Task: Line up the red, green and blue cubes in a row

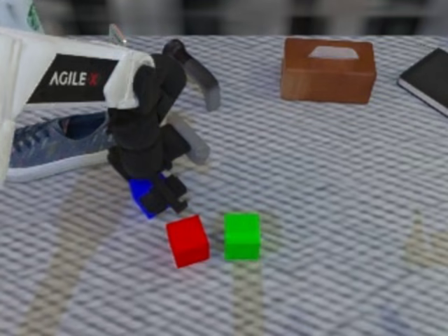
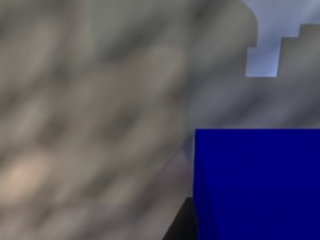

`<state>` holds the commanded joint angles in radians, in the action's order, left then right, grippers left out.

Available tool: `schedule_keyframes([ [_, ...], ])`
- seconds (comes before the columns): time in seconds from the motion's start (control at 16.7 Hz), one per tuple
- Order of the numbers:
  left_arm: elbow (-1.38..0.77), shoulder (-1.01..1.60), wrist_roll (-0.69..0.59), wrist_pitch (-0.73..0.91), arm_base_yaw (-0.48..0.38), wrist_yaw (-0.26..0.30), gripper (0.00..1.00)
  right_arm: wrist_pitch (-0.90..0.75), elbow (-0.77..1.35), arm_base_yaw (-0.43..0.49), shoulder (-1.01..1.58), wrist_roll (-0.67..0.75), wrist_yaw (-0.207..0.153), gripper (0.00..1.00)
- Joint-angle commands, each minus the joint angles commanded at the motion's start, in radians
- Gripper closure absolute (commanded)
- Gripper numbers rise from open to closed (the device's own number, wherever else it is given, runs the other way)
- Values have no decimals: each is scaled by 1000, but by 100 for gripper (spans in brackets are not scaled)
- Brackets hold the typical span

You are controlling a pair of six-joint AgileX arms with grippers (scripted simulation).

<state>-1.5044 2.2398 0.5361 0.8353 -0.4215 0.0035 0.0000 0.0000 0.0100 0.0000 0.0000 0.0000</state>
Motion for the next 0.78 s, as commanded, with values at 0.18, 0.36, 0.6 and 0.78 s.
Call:
schedule_keyframes([
  [0.18, 0, 0, 0, 0, 0, 0, 100, 0, 0, 0, 0, 0, 0, 0],
  [0.36, -3, -7, 0, 6, 0, 2, 100, 0, 0, 0, 0, 0, 0, 0],
  [0.6, -68, -50, 0, 120, 8, 3, 100, 0, 0, 0, 0, 0, 0, 0],
  [0.78, -124, -94, -2, 220, 17, 1, 100, 0, 0, 0, 0, 0, 0, 0],
])
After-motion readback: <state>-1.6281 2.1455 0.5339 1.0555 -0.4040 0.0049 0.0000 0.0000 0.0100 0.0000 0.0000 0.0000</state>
